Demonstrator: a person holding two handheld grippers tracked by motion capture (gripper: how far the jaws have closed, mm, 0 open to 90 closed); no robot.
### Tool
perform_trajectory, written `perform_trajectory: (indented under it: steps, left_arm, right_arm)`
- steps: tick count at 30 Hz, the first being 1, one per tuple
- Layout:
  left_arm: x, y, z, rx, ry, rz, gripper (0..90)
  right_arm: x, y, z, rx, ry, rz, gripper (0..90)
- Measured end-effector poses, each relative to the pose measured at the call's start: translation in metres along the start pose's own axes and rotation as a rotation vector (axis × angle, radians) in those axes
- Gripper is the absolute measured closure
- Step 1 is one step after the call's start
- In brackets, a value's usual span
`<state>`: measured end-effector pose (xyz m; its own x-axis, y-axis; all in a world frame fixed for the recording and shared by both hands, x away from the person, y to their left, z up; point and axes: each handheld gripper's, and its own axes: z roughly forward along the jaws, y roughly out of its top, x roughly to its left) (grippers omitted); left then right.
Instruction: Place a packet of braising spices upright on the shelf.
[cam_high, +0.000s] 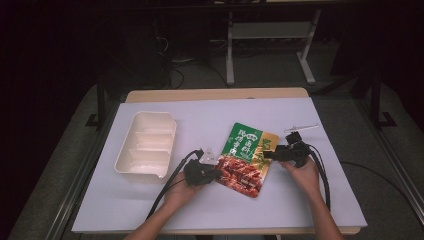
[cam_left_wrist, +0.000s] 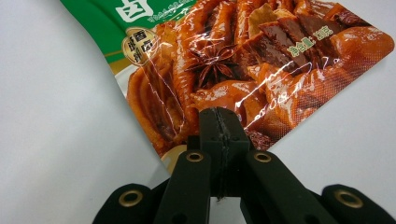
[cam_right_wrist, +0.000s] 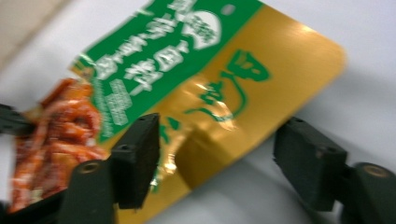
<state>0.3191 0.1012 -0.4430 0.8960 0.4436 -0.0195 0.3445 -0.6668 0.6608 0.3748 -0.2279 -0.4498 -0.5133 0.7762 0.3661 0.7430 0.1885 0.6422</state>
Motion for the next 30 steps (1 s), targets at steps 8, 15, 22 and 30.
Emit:
perform_trajectory:
  steps: [8, 15, 22, 30]
  left_arm:
    - [0.000, 0.000, 0.000, 0.000, 0.000, -0.002, 89.8]
    - [0.000, 0.000, 0.001, -0.005, -0.001, -0.003, 89.8]
    - [0.000, 0.000, 0.001, -0.008, 0.000, 0.001, 89.6]
    - [-0.002, -0.001, -0.003, -0.029, -0.007, 0.000, 81.0]
  right_arm:
    - [0.008, 0.002, 0.002, -0.042, 0.100, -0.020, 45.5]
    - [0.016, 0.005, 0.009, -0.016, 0.174, -0.039, 64.7]
    - [0.025, 0.010, 0.025, 0.035, 0.099, -0.074, 80.5]
    - [0.029, 0.013, 0.015, -0.003, 0.096, -0.075, 89.5]
